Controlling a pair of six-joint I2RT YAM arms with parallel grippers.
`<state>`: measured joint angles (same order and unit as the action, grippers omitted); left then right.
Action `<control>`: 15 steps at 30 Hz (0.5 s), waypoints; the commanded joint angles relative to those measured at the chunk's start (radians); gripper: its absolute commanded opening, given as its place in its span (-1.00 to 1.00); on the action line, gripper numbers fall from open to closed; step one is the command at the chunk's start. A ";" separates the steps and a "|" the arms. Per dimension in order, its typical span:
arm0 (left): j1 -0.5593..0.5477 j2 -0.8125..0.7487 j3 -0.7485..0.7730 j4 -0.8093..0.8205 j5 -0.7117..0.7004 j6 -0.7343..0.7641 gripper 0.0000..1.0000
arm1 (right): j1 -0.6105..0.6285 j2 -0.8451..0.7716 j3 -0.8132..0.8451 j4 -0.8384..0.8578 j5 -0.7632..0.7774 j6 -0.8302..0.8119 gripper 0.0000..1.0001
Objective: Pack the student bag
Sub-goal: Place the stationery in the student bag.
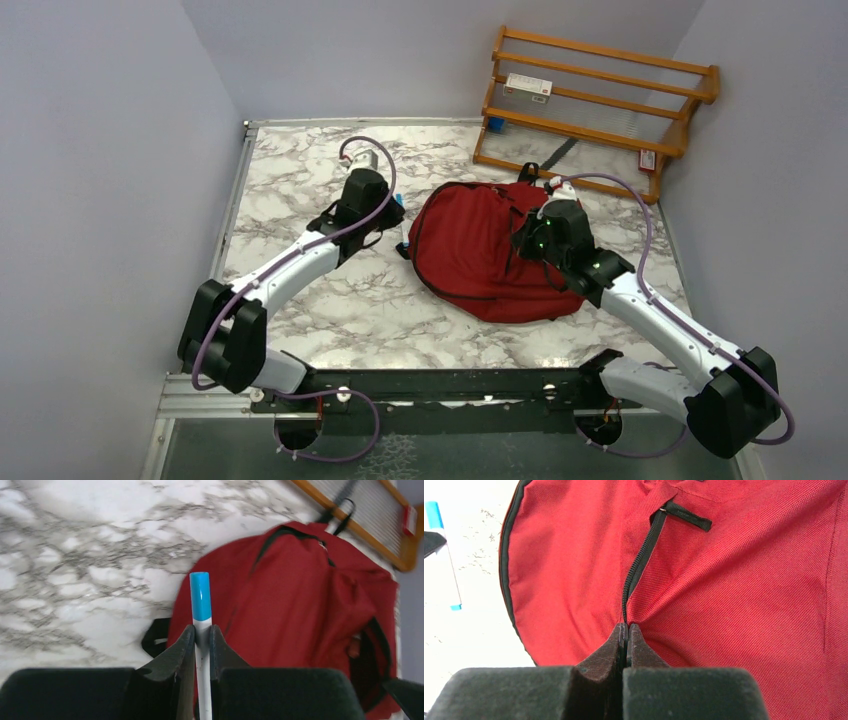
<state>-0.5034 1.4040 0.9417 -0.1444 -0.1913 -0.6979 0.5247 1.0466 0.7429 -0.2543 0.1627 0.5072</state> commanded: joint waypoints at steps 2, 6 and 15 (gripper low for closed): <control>-0.002 0.066 0.024 0.272 0.485 0.090 -1.00 | 0.008 0.011 0.009 0.032 -0.020 0.004 -0.99; -0.035 0.122 0.033 0.358 0.617 0.109 -1.00 | 0.008 0.002 0.013 0.026 -0.018 0.004 -0.99; -0.117 0.272 0.181 0.394 0.780 0.151 -1.00 | 0.009 -0.028 0.020 0.000 0.053 -0.015 -0.99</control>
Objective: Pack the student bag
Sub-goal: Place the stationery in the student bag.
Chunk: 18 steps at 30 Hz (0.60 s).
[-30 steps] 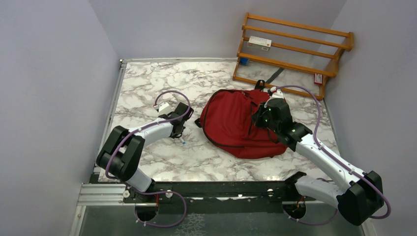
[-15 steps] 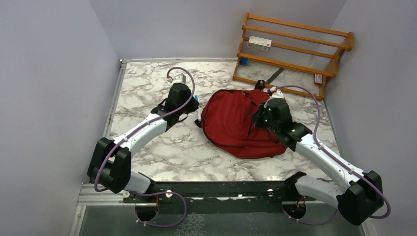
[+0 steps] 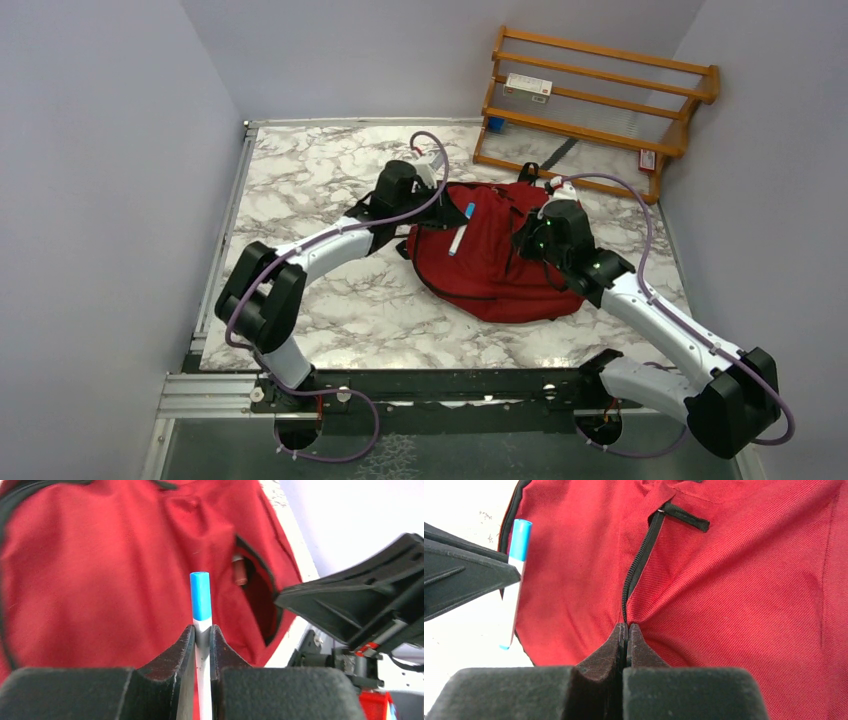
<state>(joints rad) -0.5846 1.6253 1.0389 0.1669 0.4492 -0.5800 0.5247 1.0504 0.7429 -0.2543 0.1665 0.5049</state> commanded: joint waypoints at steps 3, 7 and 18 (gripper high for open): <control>-0.068 0.106 0.139 0.074 0.161 0.042 -1.00 | 0.008 -0.039 0.033 -0.047 0.122 0.017 -0.99; -0.100 0.167 0.204 0.022 0.166 0.046 -1.00 | 0.009 -0.067 0.027 -0.071 0.214 0.037 -0.99; -0.144 0.285 0.298 -0.068 0.221 0.060 -1.00 | 0.009 -0.087 -0.012 -0.011 0.186 0.035 -0.99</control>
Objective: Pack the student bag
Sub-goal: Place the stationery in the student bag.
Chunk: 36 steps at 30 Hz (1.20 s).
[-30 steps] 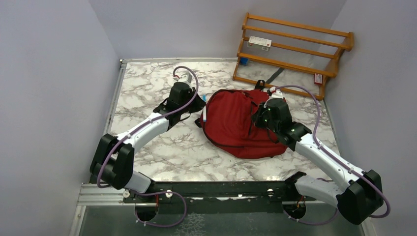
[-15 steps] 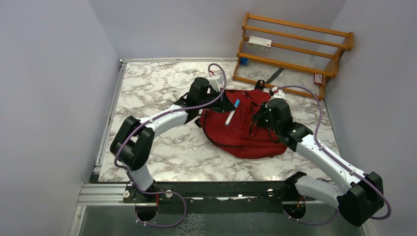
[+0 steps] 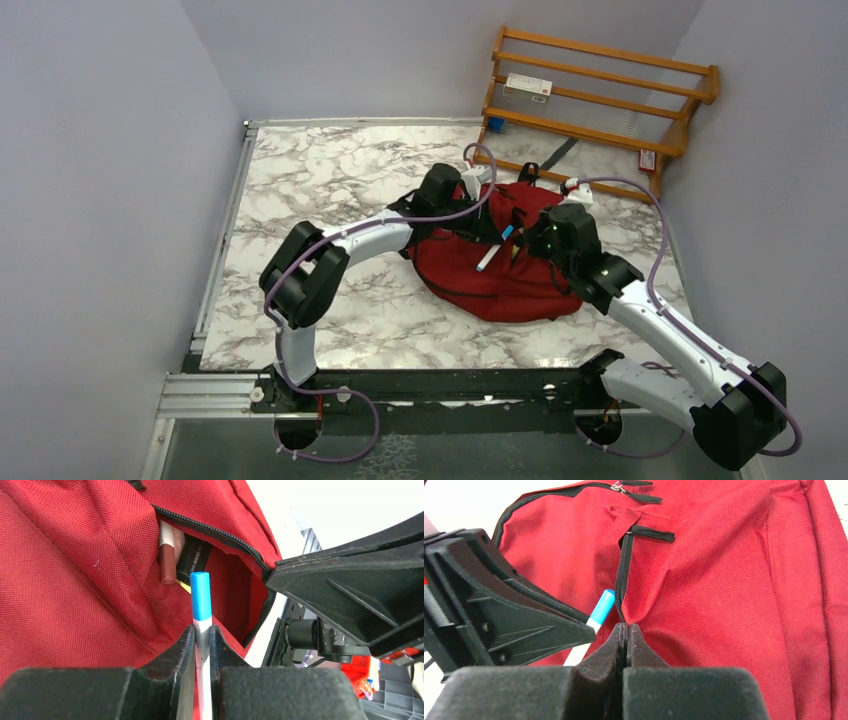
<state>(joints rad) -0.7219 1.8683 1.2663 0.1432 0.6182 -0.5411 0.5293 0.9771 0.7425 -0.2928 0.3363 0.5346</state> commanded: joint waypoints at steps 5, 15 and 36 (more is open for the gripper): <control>-0.009 0.097 0.140 -0.066 0.074 0.018 -1.00 | 0.004 -0.001 -0.011 0.049 -0.038 -0.018 -0.99; -0.009 0.247 0.307 -0.132 0.110 -0.043 -1.00 | 0.004 -0.004 -0.015 0.056 -0.077 -0.020 -0.99; -0.068 0.334 0.443 0.018 -0.040 -0.295 -0.67 | 0.004 -0.005 -0.030 0.073 -0.137 0.040 -0.99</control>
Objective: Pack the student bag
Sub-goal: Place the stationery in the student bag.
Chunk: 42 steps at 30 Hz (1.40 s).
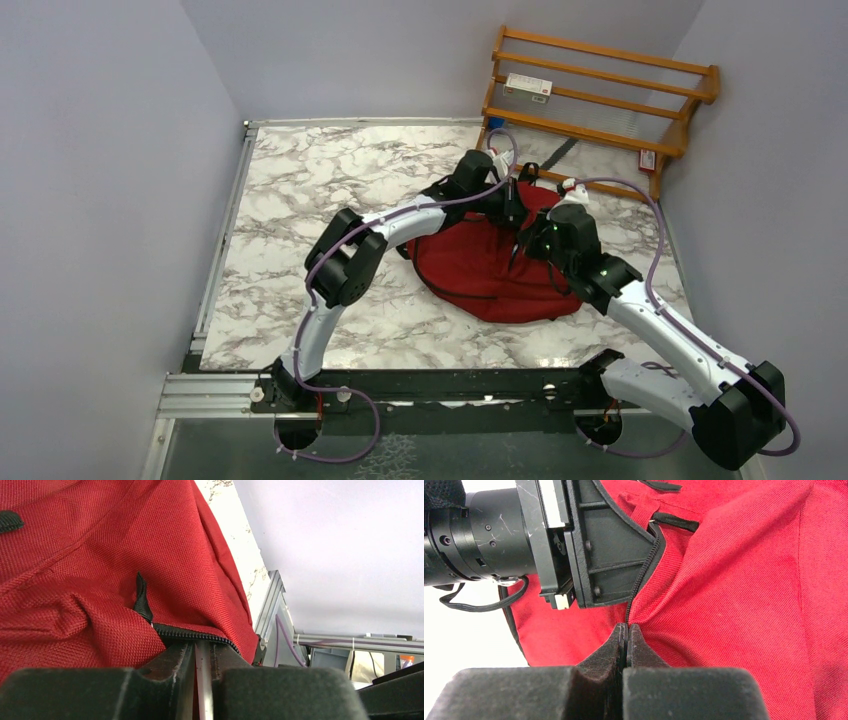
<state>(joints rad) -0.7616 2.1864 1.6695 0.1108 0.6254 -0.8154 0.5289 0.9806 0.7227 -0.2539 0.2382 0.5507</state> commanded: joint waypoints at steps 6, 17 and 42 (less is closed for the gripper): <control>-0.035 -0.002 0.010 0.048 -0.038 -0.004 -0.40 | 0.004 -0.006 -0.015 0.040 -0.040 0.028 -0.99; -0.027 -0.092 -0.073 -0.032 -0.035 0.106 -0.32 | 0.004 -0.018 -0.018 0.032 -0.012 0.022 -0.99; 0.066 -0.245 -0.239 -0.091 -0.104 0.184 -0.25 | 0.003 0.027 -0.072 -0.075 0.162 0.110 -0.99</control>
<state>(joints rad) -0.6975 1.9625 1.4067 0.0280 0.5732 -0.6498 0.5293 0.9920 0.6640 -0.2829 0.3138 0.6376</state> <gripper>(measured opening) 0.375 0.011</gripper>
